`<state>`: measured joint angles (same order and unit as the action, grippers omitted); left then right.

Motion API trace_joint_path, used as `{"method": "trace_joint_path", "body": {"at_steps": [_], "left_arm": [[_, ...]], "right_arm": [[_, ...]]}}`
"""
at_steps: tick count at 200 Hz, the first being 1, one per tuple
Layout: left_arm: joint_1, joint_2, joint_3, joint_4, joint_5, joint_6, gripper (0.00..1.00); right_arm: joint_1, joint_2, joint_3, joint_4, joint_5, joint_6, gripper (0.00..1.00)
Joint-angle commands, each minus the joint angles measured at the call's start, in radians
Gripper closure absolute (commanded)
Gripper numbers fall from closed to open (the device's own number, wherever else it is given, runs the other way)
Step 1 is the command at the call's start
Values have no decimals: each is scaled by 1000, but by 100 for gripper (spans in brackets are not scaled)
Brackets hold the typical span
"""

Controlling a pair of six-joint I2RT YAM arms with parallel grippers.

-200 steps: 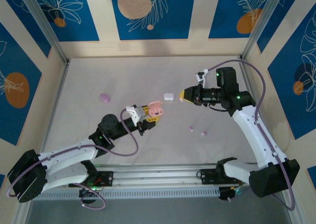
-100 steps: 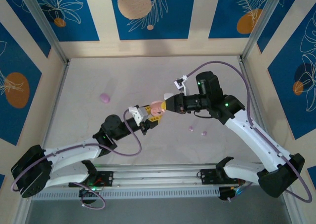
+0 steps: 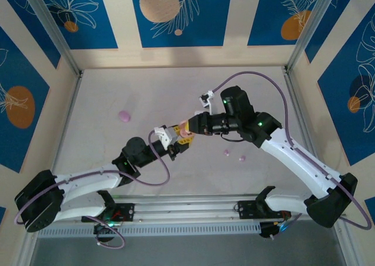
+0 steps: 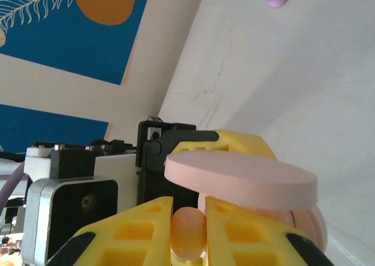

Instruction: Insert the wireless bluetooth earbuds into the charging case

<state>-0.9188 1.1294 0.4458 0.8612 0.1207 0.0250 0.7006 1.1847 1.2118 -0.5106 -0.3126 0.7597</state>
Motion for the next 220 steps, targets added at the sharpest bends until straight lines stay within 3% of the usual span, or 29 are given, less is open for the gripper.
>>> {"method": "trace_joint_path", "body": {"at_steps": [1, 75, 220], "left_arm": [[-16, 6, 22, 61, -18, -13, 68], [-19, 10, 28, 67, -47, -11, 68], [-22, 6, 36, 73, -67, -5, 68]], "right_arm": [[22, 14, 46, -11, 55, -9, 81], [89, 60, 108, -131, 205, -71, 81], [120, 101, 167, -218, 262, -106, 78]]}}
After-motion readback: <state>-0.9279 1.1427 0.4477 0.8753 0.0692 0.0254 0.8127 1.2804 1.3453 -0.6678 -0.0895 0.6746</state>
